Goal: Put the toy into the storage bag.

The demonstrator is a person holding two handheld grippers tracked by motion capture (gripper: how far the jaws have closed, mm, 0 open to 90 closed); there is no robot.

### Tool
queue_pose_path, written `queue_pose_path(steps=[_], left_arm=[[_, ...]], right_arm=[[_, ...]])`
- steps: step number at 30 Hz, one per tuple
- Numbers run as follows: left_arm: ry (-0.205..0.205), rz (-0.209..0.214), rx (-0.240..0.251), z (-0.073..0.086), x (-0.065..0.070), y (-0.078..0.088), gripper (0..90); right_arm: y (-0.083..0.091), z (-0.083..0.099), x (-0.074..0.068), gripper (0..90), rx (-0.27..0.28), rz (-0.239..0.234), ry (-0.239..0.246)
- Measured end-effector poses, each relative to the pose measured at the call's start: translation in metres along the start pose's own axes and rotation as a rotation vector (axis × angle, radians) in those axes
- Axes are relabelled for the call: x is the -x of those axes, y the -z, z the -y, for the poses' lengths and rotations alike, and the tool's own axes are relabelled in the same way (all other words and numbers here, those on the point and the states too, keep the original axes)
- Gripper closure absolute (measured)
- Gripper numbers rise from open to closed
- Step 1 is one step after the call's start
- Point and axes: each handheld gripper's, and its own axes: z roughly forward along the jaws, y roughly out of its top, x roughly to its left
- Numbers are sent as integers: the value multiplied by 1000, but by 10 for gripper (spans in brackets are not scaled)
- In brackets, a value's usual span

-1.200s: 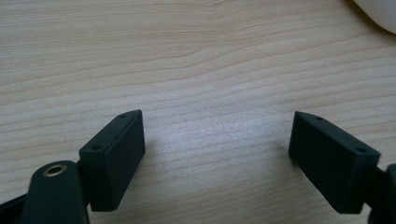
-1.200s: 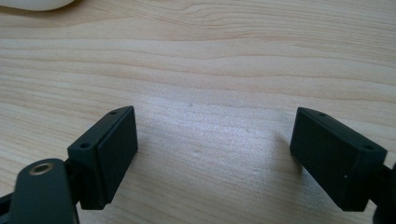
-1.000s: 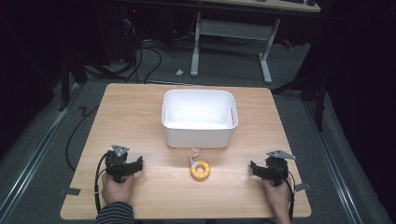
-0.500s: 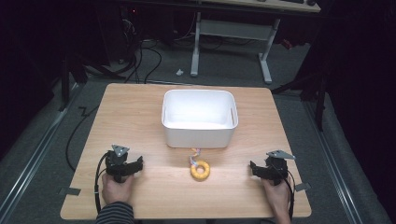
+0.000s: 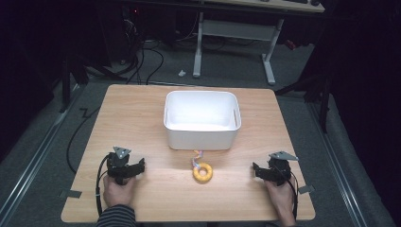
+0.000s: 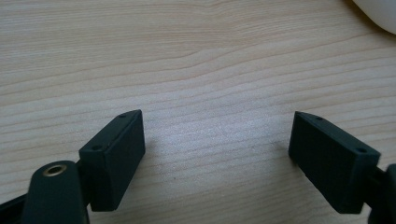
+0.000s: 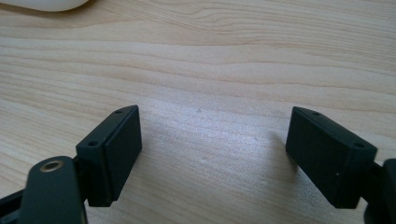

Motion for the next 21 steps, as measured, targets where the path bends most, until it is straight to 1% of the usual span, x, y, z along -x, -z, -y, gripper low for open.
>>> queue_pose_path(steps=[2, 3, 4, 7, 8, 11, 13, 15, 16, 17, 18, 21], left_arm=[[0, 0, 0, 0, 0, 0, 189], [0, 0, 0, 0, 0, 0, 189], [0, 0, 0, 0, 0, 0, 189], [0, 0, 0, 0, 0, 0, 189], [0, 1, 0, 0, 0, 0, 189], [0, 0, 0, 0, 0, 0, 189], [0, 0, 0, 0, 0, 0, 189], [0, 0, 0, 0, 0, 0, 189], [0, 0, 0, 0, 0, 0, 189], [0, 0, 0, 0, 0, 0, 189], [1, 0, 0, 0, 0, 0, 189], [1, 0, 0, 0, 0, 0, 189]], right_arm=[[0, 0, 0, 207, 0, -1, 0], [1, -1, 0, 229, -3, -2, 2], [2, -1, 2, 273, -4, -5, 5], [2, -1, 3, 294, -3, -5, 6], [4, -1, 3, 316, -4, -12, 4], [6, -1, 2, 334, 0, -31, 4], [9, -1, 1, 353, 12, -38, 14], [11, -1, 1, 376, 18, -58, 11], [11, -1, 1, 376, 18, -58, 11], [11, -1, 1, 381, 16, -70, 10], [11, -1, -1, 393, 8, -83, 19], [11, 0, -2, 401, 6, -93, 29]])
